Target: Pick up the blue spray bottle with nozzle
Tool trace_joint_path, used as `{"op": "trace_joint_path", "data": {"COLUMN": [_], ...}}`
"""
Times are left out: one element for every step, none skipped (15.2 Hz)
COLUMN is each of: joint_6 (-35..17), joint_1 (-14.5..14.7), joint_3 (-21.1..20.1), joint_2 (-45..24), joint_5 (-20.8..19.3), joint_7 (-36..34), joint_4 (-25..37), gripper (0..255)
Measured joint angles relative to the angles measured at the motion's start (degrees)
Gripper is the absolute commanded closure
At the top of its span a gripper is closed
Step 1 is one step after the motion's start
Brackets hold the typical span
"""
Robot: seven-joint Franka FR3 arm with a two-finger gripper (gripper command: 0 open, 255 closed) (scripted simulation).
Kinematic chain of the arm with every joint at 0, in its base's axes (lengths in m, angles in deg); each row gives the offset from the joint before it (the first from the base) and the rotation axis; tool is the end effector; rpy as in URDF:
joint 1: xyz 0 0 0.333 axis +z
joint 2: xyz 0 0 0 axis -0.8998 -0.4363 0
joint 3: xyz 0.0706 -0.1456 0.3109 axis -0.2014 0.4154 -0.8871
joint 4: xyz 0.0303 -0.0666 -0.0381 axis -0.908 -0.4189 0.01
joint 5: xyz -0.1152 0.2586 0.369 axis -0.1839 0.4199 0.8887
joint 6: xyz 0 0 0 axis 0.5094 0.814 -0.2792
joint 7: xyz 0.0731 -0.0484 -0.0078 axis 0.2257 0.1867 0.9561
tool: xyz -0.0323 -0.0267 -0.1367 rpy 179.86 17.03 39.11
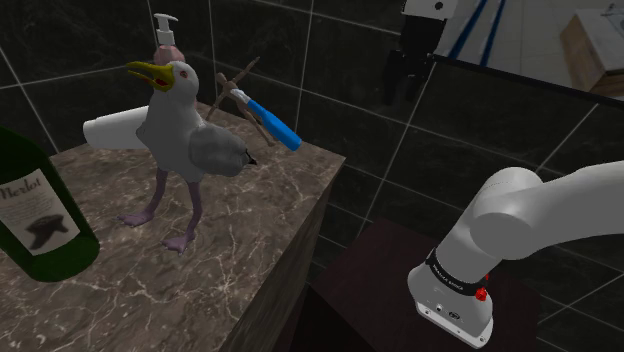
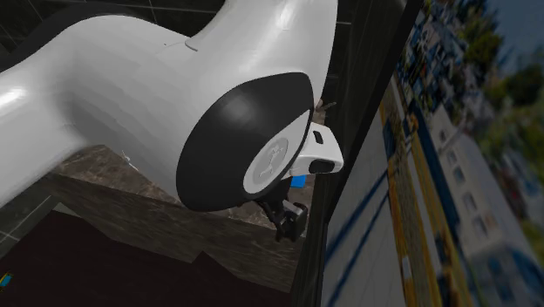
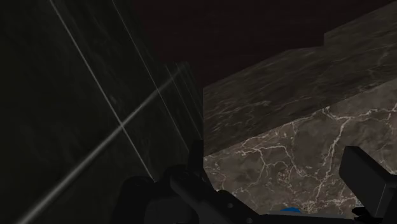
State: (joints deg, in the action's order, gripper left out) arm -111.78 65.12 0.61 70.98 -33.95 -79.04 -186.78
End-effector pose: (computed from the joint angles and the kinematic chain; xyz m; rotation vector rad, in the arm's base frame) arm 0.3512 -0.0017 0.5892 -3.0749 0.1955 0.1212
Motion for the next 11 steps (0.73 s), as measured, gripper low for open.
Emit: {"op": "trace_joint_path", "data": {"joint_6": [0.0, -0.81, -1.96, -3.75, -5.87, -8.05, -9.65, -11.83, -13.47, -15.21, -17.12], "joint_1": [0.0, 0.19, 0.44, 0.74, 1.06, 1.43, 1.57, 1.81, 2.18, 2.45, 2.75], "joint_3": [0.0, -0.12, -0.18, -0.26, -0.37, -0.65, -0.4, -0.34, -0.61, -0.72, -0.92], "joint_2": [0.0, -0.57, -1.53, -2.91, -4.55, -5.76, -7.05, -9.13, -10.74, -12.21, -13.8], "joint_5": [0.0, -0.14, -0.44, -0.77, -1.13, -1.38, -1.98, -2.45, -2.74, -3.13, -3.47], "joint_7": [0.0, 0.33, 0.98, 1.73, 2.52, 3.13, 4.29, 5.3, 5.89, 6.67, 7.31], "joint_4": [0.0, 0.01, 0.21, 0.24, 0.27, -0.13, 0.17, 0.61, 1.22, 1.54, 1.82], "gripper": [0, 0, 0, 0, 0, 0, 0, 0, 0, 0, 0]}}
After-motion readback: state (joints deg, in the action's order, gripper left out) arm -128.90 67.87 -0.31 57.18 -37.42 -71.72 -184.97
